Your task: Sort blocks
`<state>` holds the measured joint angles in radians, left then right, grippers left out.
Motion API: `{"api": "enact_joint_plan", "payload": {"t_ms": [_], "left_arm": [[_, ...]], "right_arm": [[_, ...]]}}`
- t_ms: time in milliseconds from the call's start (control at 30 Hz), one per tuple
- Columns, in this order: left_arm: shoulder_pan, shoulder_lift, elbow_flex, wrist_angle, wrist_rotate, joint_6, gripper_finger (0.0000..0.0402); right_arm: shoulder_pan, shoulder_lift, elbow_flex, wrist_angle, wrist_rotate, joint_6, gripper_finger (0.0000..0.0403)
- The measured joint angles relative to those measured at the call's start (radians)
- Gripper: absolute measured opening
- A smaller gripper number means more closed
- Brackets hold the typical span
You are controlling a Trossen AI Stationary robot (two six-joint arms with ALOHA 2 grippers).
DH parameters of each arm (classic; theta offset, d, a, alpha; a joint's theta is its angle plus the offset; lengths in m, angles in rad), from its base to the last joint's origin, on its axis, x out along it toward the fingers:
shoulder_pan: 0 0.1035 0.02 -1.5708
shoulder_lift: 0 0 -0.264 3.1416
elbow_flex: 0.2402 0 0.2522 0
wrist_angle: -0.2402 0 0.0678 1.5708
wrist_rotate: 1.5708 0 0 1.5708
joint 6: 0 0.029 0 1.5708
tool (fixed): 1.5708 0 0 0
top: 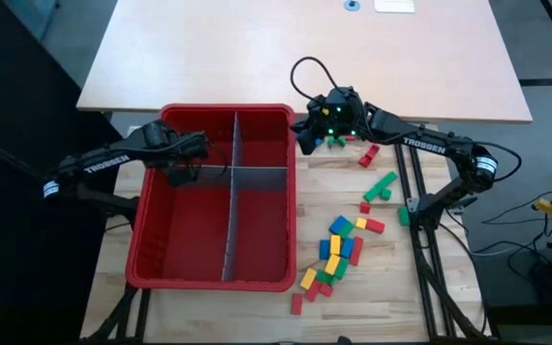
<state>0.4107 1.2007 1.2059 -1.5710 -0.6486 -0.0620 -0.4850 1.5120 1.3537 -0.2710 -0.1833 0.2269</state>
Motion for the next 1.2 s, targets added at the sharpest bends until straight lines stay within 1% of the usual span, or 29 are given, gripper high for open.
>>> {"api": "enact_joint_plan", "payload": {"t_ms": [133, 200, 400, 500, 567, 800, 967, 1200], "left_arm": [[0.000, 0.000, -0.043, 0.000, 0.137, -0.001, 0.0000], [0.000, -0.003, -0.061, 0.000, 0.170, -0.003, 0.0000], [0.000, -0.008, -0.059, 0.000, 0.177, -0.033, 0.0000], [0.000, -0.010, -0.043, 0.000, 0.160, -0.034, 0.0000], [0.000, -0.012, -0.031, 0.000, 0.144, -0.033, 0.0000], [0.000, -0.016, -0.032, 0.000, 0.142, -0.005, 0.0000], [0.004, -0.016, -0.038, 0.000, 0.192, 0.026, 0.0000], [0.004, -0.019, -0.038, 0.000, 0.211, 0.030, 0.0000]], "right_arm": [[0.000, 0.000, 0.000, 0.000, -0.004, 0.000, 0.0000], [0.000, 0.000, 0.000, 0.000, -0.008, 0.000, 0.0000], [0.000, 0.000, 0.000, -0.001, -0.011, 0.001, 0.0000], [0.000, 0.000, 0.000, 0.000, -0.026, 0.001, 0.0000], [0.000, 0.000, 0.000, -0.001, -0.027, 0.000, 0.0000], [0.000, 0.000, 0.000, -0.001, -0.027, -0.002, 0.0000], [0.000, 0.000, 0.000, -0.001, -0.027, -0.002, 0.0000], [0.000, 0.000, 0.000, -0.001, -0.027, -0.002, 0.0000]]}}
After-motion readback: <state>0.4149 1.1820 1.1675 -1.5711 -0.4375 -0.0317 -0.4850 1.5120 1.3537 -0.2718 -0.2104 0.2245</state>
